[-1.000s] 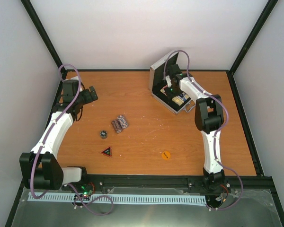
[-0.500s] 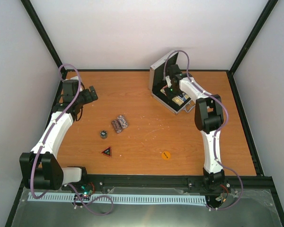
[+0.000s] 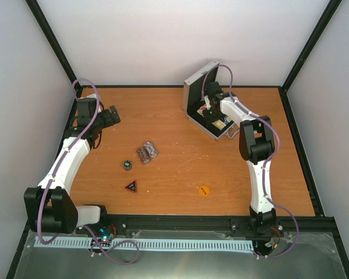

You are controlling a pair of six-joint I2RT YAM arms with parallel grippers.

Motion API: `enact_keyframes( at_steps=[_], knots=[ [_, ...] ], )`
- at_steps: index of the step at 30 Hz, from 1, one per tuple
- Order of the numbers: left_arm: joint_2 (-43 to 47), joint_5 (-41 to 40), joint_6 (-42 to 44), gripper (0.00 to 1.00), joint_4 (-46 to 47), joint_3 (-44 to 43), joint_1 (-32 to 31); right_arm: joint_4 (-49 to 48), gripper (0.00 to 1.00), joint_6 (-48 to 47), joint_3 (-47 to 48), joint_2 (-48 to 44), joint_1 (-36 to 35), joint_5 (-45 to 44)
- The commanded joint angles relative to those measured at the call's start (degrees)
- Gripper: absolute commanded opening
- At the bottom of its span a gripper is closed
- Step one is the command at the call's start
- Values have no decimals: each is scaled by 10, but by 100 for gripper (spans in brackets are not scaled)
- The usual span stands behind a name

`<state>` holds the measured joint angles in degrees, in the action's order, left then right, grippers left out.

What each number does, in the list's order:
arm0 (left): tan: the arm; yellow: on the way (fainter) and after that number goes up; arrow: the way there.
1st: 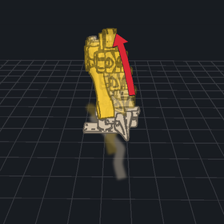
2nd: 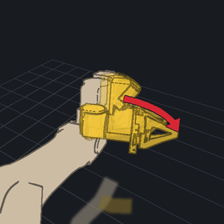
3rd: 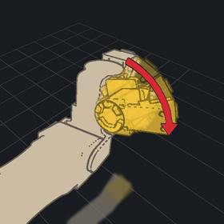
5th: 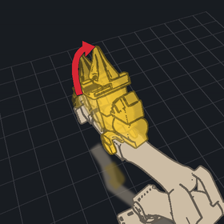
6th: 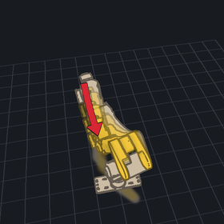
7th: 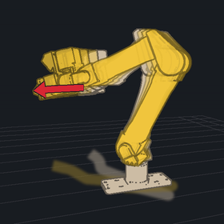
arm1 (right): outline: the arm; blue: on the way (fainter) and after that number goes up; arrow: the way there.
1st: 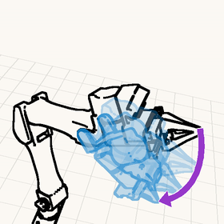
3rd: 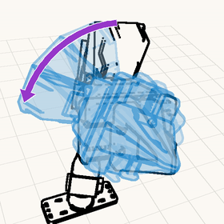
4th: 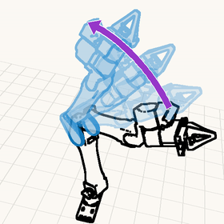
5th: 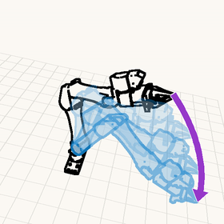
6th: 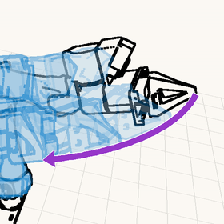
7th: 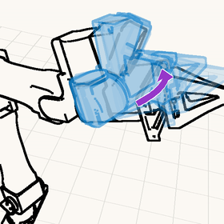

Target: Pack up texas hold em set

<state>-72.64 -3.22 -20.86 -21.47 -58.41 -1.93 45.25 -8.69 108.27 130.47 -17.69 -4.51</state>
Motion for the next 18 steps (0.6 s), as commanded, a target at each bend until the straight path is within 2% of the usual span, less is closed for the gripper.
enact_keyframes(
  at_steps=[1, 5, 18],
  knots=[
    [-5, -1, 7, 100, 7, -6, 0, 18, 43, 1, -24, 5, -3, -10],
    [-9, 3, 8, 100, 6, -10, 0, 17, 46, 8, -16, 16, -3, -19],
    [-11, 0, 7, 100, 5, -13, 0, -3, 46, 39, -17, 23, -4, -132]
  ],
)
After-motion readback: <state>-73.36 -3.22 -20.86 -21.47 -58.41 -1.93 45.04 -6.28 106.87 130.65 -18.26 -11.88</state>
